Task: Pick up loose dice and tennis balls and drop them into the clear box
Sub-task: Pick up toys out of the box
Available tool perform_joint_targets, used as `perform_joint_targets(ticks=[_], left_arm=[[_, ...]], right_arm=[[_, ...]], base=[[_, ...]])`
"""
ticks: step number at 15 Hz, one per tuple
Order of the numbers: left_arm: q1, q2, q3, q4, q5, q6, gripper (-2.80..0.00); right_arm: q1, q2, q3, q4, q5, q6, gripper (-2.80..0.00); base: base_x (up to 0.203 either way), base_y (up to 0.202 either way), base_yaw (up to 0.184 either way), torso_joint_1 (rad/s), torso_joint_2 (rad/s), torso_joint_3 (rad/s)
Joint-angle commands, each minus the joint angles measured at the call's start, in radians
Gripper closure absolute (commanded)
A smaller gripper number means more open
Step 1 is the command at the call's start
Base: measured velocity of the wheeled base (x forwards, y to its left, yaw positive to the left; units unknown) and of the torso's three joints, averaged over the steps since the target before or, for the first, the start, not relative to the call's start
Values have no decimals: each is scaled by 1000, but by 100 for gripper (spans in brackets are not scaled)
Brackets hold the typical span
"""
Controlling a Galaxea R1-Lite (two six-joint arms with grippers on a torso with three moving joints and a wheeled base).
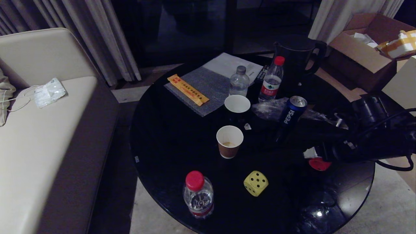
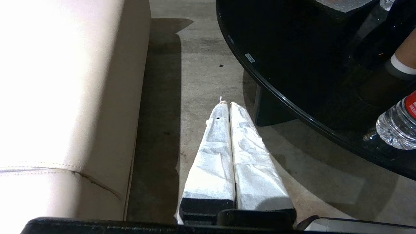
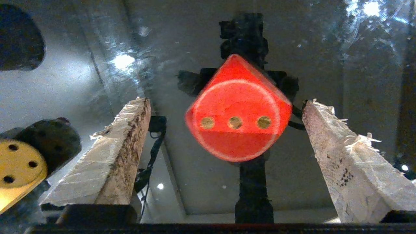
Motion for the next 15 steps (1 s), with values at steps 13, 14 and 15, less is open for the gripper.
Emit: perform_joint_targets(ticks=[13,14,15], left_arm=[[0,2,2,0,0,-1,0],[0,2,2,0,0,-1,0],[0,2,2,-1,0,-1,0]], right_arm=[[10,15,6,-39,-139,-12,0],[10,-26,18,-37,-139,-14,0],[9,-81,45,-36,-137,-16,0]], base=[[0,0,0,0,0,0],[0,0,0,0,0,0],[0,0,0,0,0,0]])
